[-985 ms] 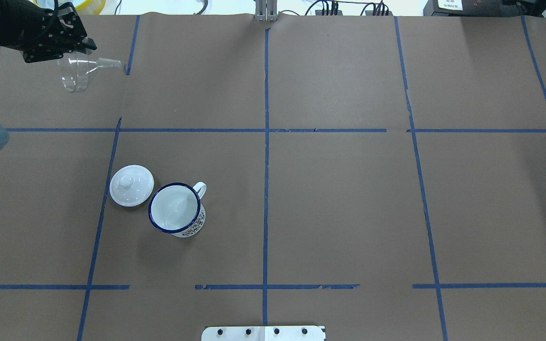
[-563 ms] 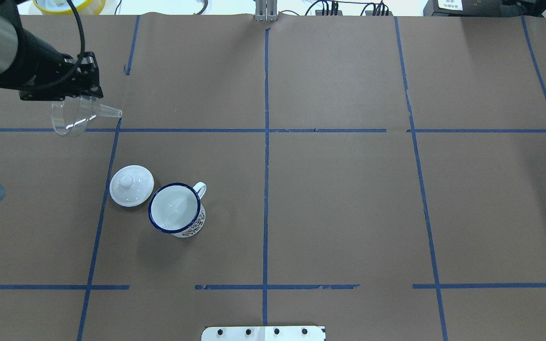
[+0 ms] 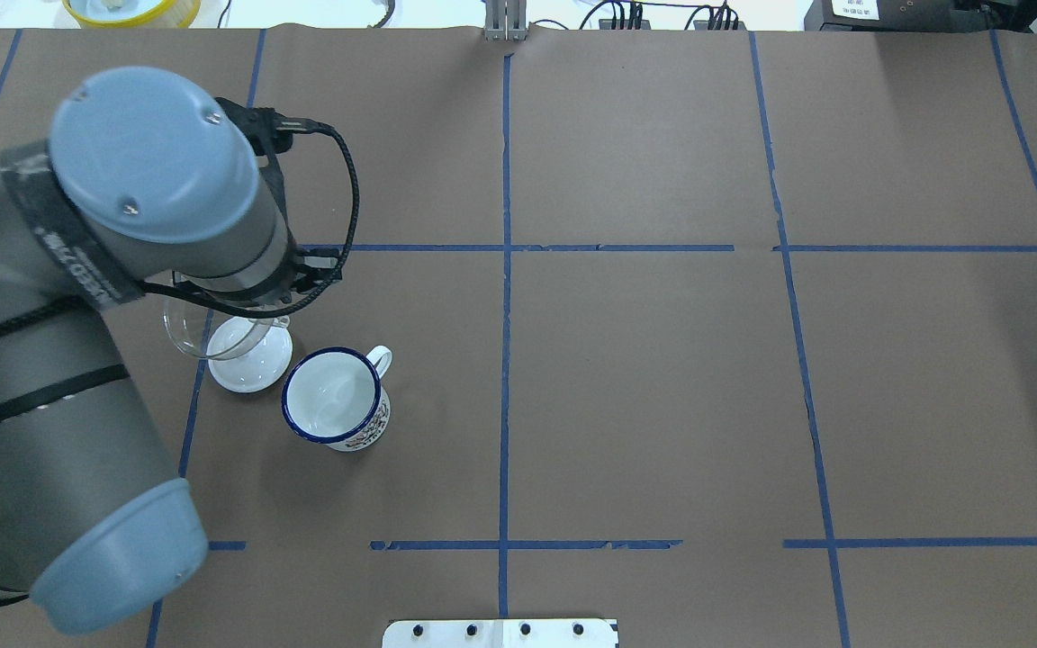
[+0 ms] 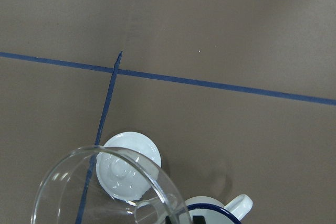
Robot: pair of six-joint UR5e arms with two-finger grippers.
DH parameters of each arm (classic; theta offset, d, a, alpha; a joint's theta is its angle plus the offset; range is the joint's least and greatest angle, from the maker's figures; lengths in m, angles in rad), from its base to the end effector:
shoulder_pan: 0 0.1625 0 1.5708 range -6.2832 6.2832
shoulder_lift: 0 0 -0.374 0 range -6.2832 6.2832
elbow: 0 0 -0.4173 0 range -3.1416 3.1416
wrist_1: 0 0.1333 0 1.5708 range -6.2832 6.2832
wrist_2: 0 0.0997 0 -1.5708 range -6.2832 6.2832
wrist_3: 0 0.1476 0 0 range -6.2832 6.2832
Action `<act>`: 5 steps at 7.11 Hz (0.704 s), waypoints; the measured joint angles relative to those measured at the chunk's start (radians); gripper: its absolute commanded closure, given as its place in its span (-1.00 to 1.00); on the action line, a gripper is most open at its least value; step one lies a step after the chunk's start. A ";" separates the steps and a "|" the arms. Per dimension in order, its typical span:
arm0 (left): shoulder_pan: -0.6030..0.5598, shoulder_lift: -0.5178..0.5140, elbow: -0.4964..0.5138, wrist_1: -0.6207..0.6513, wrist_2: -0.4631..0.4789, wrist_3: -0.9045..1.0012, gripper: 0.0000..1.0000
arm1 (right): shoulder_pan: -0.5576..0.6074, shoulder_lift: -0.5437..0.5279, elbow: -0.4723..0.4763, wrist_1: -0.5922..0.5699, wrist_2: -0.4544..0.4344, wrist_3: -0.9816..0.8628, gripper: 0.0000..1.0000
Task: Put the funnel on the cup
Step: 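Position the funnel over the mug opening and lower it in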
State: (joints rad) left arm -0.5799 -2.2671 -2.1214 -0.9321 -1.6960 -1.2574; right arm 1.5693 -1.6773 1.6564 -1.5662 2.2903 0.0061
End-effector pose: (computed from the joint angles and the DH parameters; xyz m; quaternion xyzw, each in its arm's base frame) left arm 0.3873 -0.3910 0.1171 0.0753 0.2953 -0.1079 0.9463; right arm 0.0353 -0.4754 0.6557 -0.0090 -0.3520 0.0050 0.9359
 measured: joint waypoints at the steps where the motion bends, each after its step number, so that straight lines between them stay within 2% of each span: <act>1: 0.037 -0.024 0.028 0.020 0.025 0.000 1.00 | 0.000 0.000 0.000 0.000 0.000 0.000 -1.00; 5: 0.140 -0.043 0.129 0.012 0.098 -0.006 1.00 | 0.000 -0.001 0.000 0.000 0.000 0.000 -1.00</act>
State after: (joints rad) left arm -0.4397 -2.3104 -1.9926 -0.9205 -1.5980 -1.2631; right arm 1.5692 -1.6779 1.6562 -1.5662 2.2902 0.0061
